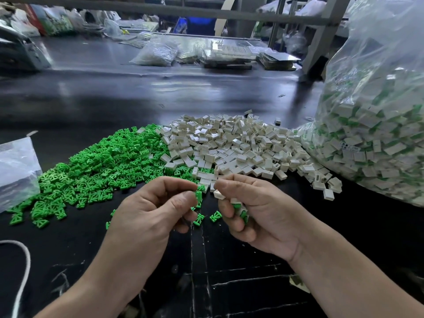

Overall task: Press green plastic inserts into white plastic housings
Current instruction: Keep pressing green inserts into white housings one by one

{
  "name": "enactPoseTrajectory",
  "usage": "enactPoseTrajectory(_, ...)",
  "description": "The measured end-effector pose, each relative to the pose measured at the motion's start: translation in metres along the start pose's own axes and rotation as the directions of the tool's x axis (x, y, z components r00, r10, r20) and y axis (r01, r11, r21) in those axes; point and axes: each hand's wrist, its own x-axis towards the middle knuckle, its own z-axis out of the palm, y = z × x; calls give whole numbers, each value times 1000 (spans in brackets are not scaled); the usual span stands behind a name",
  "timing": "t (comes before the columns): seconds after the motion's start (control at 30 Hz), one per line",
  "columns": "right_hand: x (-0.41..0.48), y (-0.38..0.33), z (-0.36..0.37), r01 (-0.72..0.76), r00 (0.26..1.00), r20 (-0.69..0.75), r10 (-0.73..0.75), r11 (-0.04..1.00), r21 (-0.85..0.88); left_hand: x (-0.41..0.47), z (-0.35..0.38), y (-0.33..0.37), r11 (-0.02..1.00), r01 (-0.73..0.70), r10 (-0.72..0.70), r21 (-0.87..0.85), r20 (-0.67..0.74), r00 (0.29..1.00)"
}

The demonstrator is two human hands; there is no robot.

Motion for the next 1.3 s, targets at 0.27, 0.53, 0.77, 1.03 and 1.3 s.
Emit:
enactPoseTrajectory(0.27, -2, 0, 4, 8, 995, 97, -12, 999, 44, -4, 4, 4, 999, -32, 32, -38, 15, 999)
enactPoseTrajectory(0.53, -4, 3, 7, 136, 990, 63, -127, 977, -162, -5, 4, 5, 997, -56, 58, 53, -44, 997)
enactPoseTrajectory(0.77, -6, 7, 12, 207, 973, -10, -229, 899, -385, -7, 4, 4, 986, -96, 103, 139, -48, 994)
enactPoseTrajectory(1.03, -9, 4, 15, 206, 979, 60, -197, 931, -301, -5, 4, 10, 969, 83, -62, -231, 95, 993)
enactPoseTrajectory(1.3, -10, 8, 19, 162, 983, 109, -145, 972, -169, -5, 8, 11, 813, 258, -114, -522, 291, 950)
